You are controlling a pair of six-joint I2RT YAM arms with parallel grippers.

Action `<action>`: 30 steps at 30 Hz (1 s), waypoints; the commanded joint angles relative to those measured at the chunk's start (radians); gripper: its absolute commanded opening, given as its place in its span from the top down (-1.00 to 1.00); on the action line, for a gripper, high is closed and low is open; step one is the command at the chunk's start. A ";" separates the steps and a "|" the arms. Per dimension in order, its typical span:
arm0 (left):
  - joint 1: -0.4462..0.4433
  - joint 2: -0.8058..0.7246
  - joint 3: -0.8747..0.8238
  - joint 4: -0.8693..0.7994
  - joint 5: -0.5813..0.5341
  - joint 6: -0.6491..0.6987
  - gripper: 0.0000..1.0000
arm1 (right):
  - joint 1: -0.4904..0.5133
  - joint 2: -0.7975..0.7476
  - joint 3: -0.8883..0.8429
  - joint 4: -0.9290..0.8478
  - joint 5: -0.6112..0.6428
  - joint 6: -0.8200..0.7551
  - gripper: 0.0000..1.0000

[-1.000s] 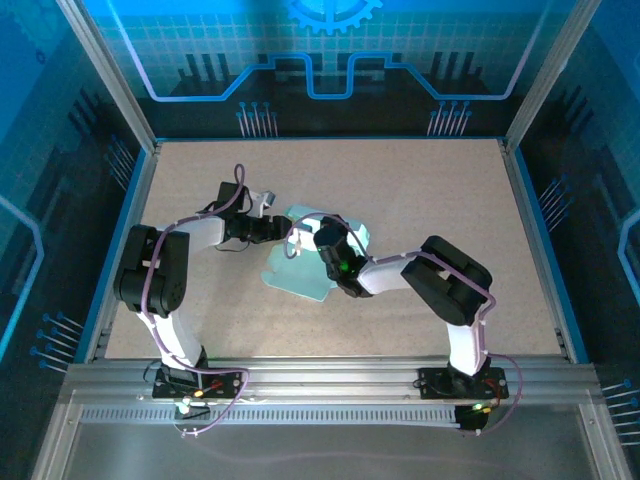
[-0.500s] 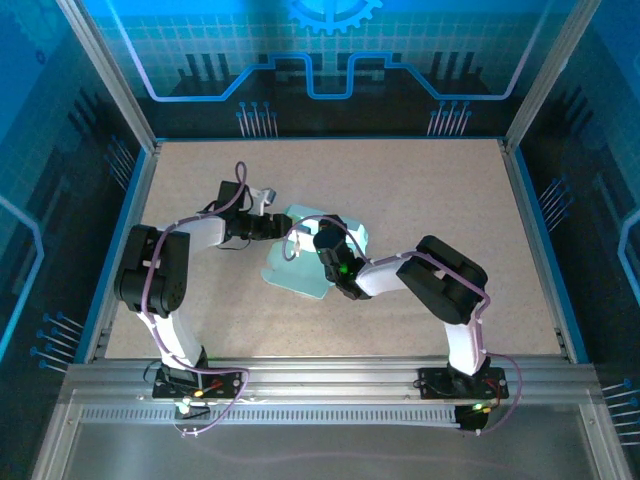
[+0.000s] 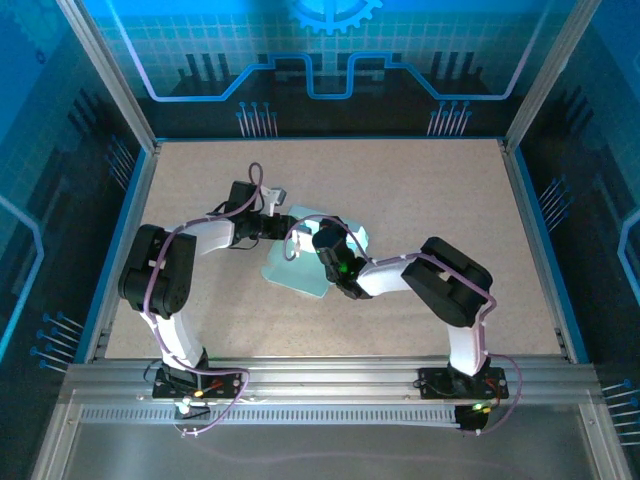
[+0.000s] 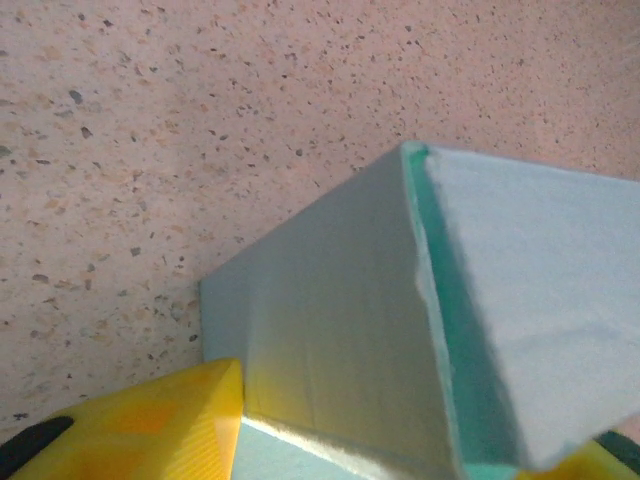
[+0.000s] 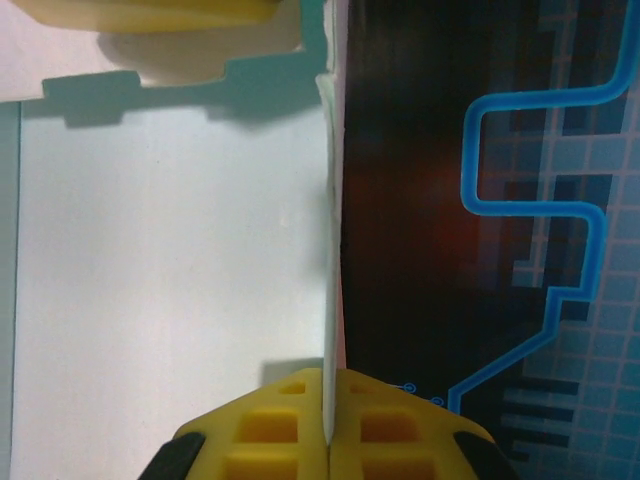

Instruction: Fold the paper box

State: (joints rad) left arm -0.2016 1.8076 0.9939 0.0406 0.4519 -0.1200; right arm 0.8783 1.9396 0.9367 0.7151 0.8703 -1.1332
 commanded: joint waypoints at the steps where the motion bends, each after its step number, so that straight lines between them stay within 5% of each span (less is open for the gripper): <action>1: -0.010 0.005 -0.014 0.055 -0.042 0.030 0.10 | 0.027 -0.007 0.003 -0.095 -0.062 0.031 1.00; 18: -0.100 -0.053 -0.124 0.244 -0.309 0.082 0.98 | 0.028 -0.045 0.024 -0.241 -0.112 0.164 0.88; 20: -0.101 -0.053 -0.133 0.261 -0.312 0.083 1.00 | 0.023 -0.071 0.026 -0.302 -0.144 0.222 0.73; 23: -0.103 -0.051 -0.137 0.269 -0.316 0.083 1.00 | 0.021 -0.126 0.011 -0.365 -0.193 0.311 0.13; 30: -0.103 -0.047 -0.155 0.297 -0.308 0.087 1.00 | 0.007 -0.313 -0.004 -0.583 -0.308 0.617 -0.65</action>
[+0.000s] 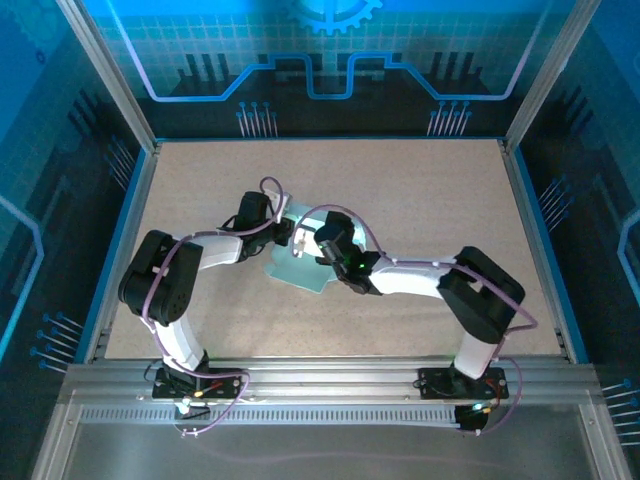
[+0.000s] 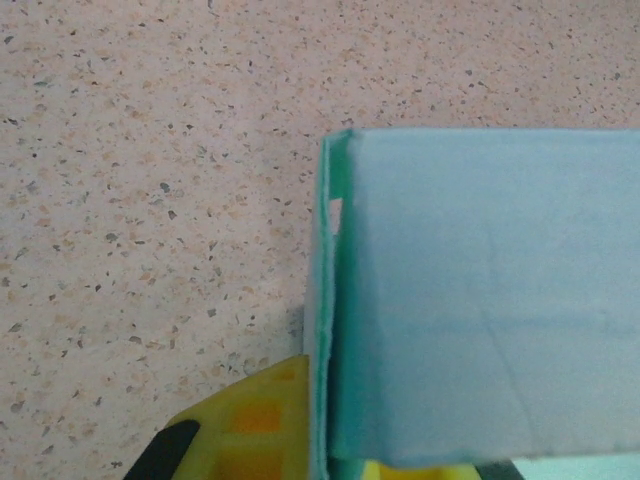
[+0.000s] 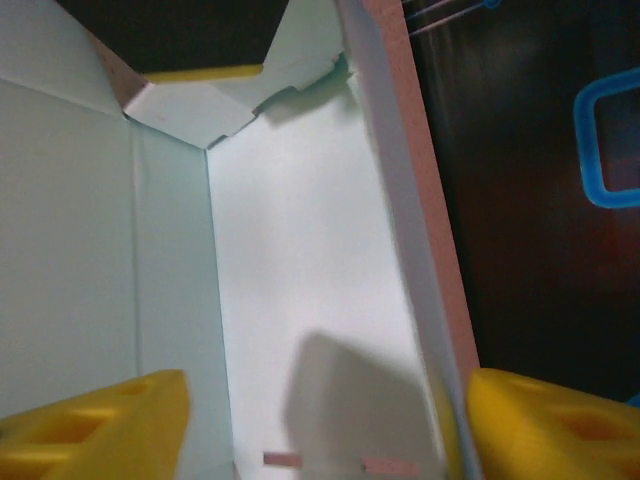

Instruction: Fold the paper box

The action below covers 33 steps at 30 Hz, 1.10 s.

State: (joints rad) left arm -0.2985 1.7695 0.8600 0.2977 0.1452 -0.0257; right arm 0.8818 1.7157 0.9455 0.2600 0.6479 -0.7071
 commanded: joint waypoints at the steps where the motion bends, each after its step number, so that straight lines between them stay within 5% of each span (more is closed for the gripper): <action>1: -0.007 -0.011 -0.022 0.040 -0.004 -0.009 1.00 | 0.001 -0.114 -0.015 -0.160 -0.119 0.235 -0.69; 10: -0.032 -0.031 -0.084 0.138 0.017 0.041 1.00 | -0.209 -0.275 0.078 -0.367 -0.645 0.697 -0.82; 14: -0.065 -0.032 -0.109 0.188 -0.023 0.082 1.00 | -0.359 -0.210 0.169 -0.408 -0.856 0.886 -0.77; 20: -0.104 -0.031 -0.099 0.165 -0.087 0.111 1.00 | -0.446 -0.025 0.372 -0.544 -1.116 0.985 -0.65; 25: -0.117 -0.042 -0.100 0.152 -0.103 0.114 1.00 | -0.448 0.085 0.442 -0.548 -1.239 0.991 -0.61; 33: -0.128 -0.050 -0.101 0.117 -0.088 0.104 0.99 | -0.416 0.219 0.518 -0.592 -1.259 0.947 -0.53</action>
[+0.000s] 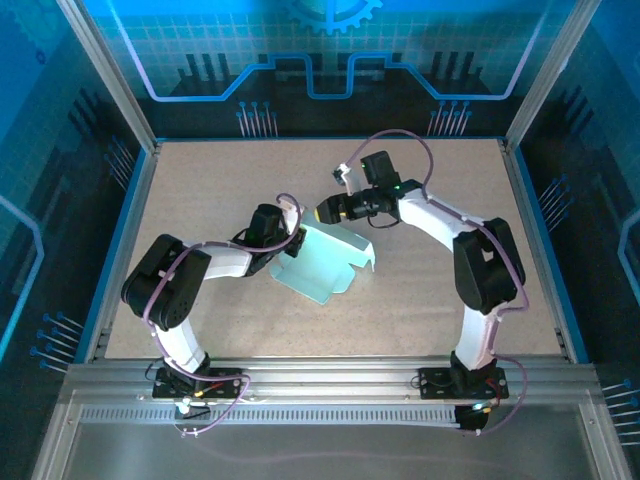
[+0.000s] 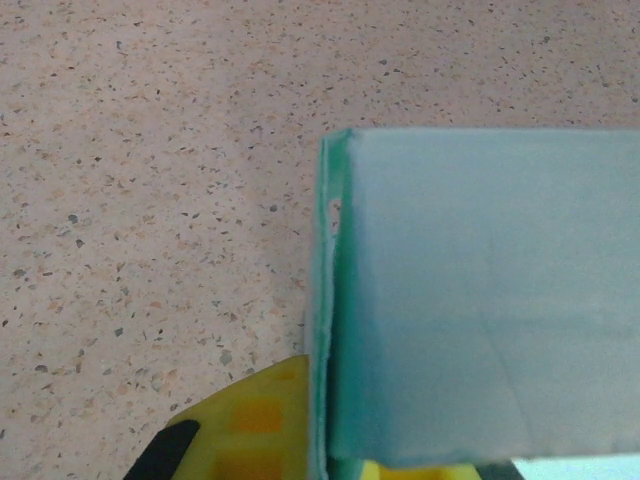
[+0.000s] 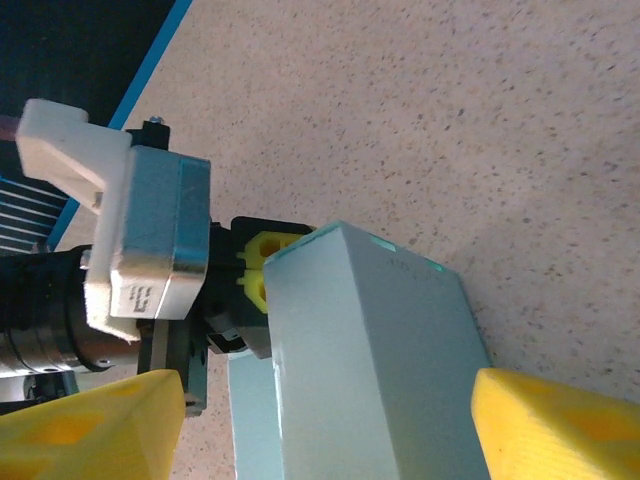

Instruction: Fold the paper box

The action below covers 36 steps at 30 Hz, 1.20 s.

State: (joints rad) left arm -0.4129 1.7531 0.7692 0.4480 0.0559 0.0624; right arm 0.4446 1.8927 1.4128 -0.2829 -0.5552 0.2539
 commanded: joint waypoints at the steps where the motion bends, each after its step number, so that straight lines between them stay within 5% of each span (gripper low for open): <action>1: -0.015 -0.037 -0.014 -0.037 0.004 0.012 0.99 | 0.028 0.059 0.064 -0.062 -0.057 -0.023 -0.52; 12: -0.026 -0.043 -0.038 -0.005 0.011 -0.055 0.96 | 0.036 0.150 0.100 -0.067 -0.066 -0.014 -0.23; 19: -0.027 -0.015 -0.045 0.050 -0.002 -0.096 0.69 | 0.023 0.169 0.087 -0.062 -0.075 0.005 -0.03; 36: -0.027 0.053 -0.038 0.123 -0.014 -0.098 0.51 | 0.002 0.216 0.117 -0.123 -0.140 0.030 0.01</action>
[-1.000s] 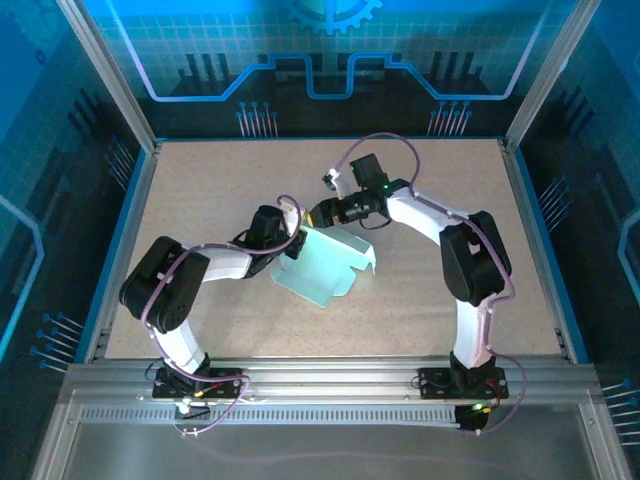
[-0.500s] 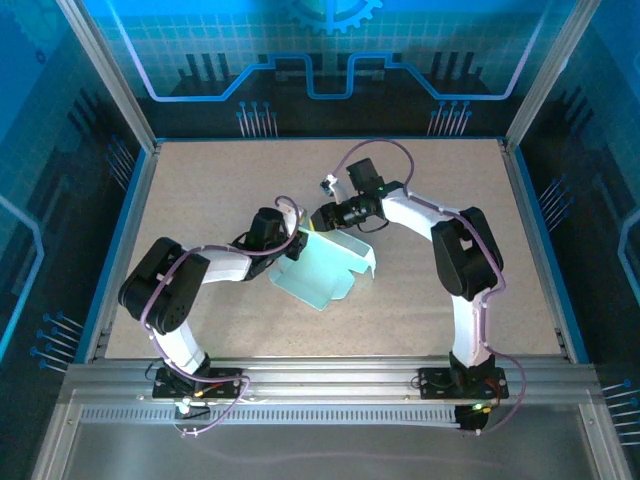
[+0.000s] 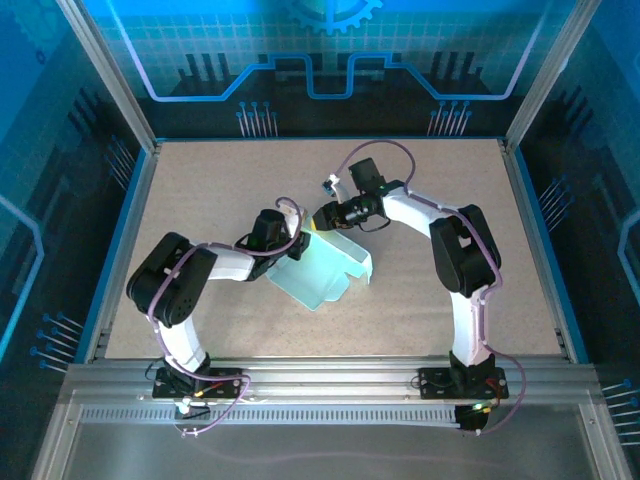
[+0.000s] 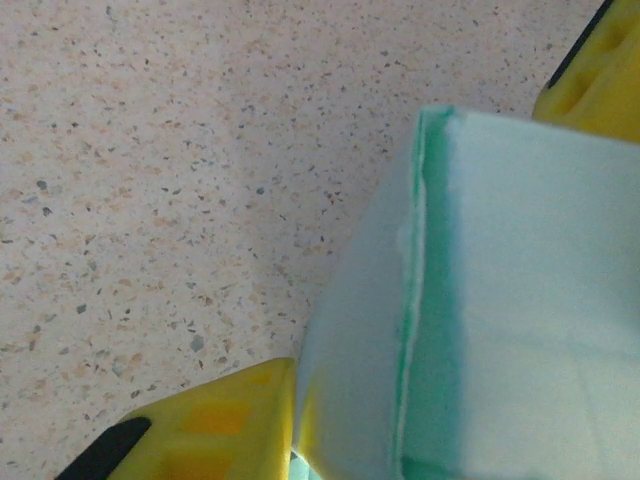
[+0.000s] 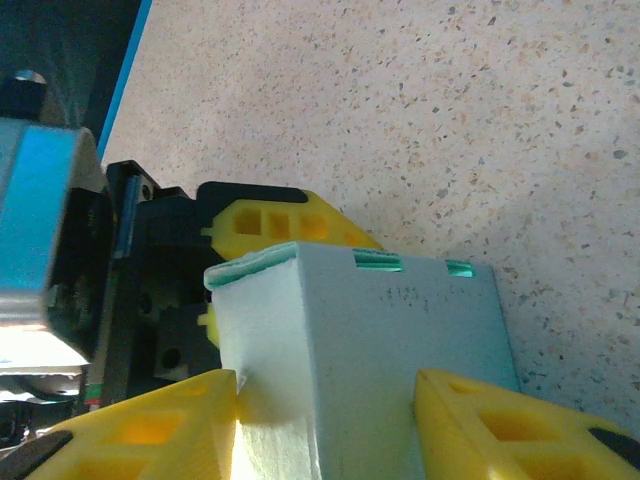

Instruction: Fold the paper box

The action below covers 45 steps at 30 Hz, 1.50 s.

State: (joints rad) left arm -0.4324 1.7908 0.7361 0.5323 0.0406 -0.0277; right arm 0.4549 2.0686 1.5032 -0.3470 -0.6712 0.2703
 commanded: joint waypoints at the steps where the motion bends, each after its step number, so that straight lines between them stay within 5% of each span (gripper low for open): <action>1: -0.008 0.016 -0.004 0.038 0.003 -0.008 0.50 | -0.009 0.044 0.030 -0.066 -0.024 0.012 0.01; 6: -0.007 0.019 0.002 0.034 0.005 -0.006 0.56 | -0.009 0.053 0.034 -0.076 -0.034 0.012 0.01; 15: -0.007 -0.002 -0.016 0.042 0.013 0.000 1.00 | -0.011 0.016 0.019 -0.064 -0.030 0.012 -0.06; 24: -0.008 -0.065 -0.073 0.083 0.033 0.014 1.00 | -0.073 -0.146 -0.134 0.149 0.059 0.159 -0.17; 35: -0.009 -0.115 -0.068 0.069 0.120 -0.012 1.00 | -0.087 -0.058 -0.060 -0.010 -0.010 0.117 -0.06; 45: -0.009 -0.098 0.063 -0.130 0.045 -0.240 1.00 | 0.003 -0.038 -0.033 -0.038 -0.027 0.078 -0.02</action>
State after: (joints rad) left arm -0.4397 1.6966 0.7353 0.4366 0.1112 -0.1604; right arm 0.4076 2.0136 1.4487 -0.3500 -0.6426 0.3733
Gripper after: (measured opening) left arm 0.077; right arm 0.513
